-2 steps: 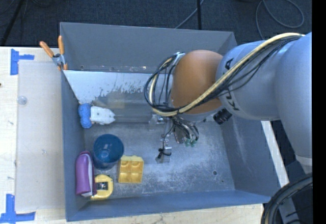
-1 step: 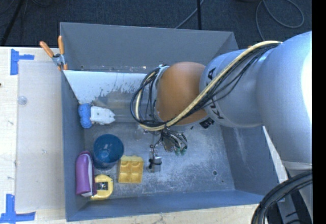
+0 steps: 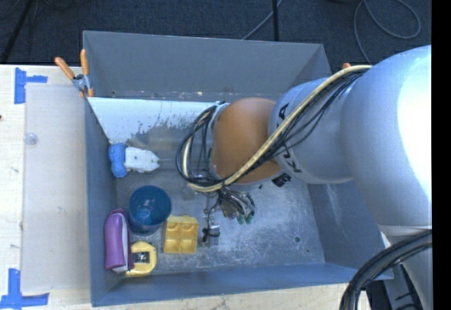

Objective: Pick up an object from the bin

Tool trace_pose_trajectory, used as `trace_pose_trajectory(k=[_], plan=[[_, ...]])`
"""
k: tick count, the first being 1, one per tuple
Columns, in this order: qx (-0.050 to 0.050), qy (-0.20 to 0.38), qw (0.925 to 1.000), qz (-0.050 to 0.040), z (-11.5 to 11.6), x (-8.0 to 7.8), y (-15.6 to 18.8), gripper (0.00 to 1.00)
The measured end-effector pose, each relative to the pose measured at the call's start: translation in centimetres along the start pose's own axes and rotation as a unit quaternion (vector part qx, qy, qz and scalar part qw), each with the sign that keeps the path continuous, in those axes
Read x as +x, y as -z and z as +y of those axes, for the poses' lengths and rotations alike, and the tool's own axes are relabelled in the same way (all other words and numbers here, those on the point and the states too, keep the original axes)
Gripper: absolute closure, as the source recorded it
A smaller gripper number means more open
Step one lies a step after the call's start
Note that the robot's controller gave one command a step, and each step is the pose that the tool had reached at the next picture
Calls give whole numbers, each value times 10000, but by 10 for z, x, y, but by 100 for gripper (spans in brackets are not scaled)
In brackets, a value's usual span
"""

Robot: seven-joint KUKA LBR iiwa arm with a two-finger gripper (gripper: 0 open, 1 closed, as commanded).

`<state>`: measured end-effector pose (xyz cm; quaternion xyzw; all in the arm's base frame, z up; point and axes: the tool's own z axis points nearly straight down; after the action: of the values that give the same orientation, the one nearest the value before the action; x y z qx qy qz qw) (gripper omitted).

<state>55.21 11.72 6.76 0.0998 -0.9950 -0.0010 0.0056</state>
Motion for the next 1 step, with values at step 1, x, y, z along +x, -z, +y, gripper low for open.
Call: trace_pose_trajectory(k=[1], plan=[[4, 182, 9998, -5, -9, -1, 27, 0]])
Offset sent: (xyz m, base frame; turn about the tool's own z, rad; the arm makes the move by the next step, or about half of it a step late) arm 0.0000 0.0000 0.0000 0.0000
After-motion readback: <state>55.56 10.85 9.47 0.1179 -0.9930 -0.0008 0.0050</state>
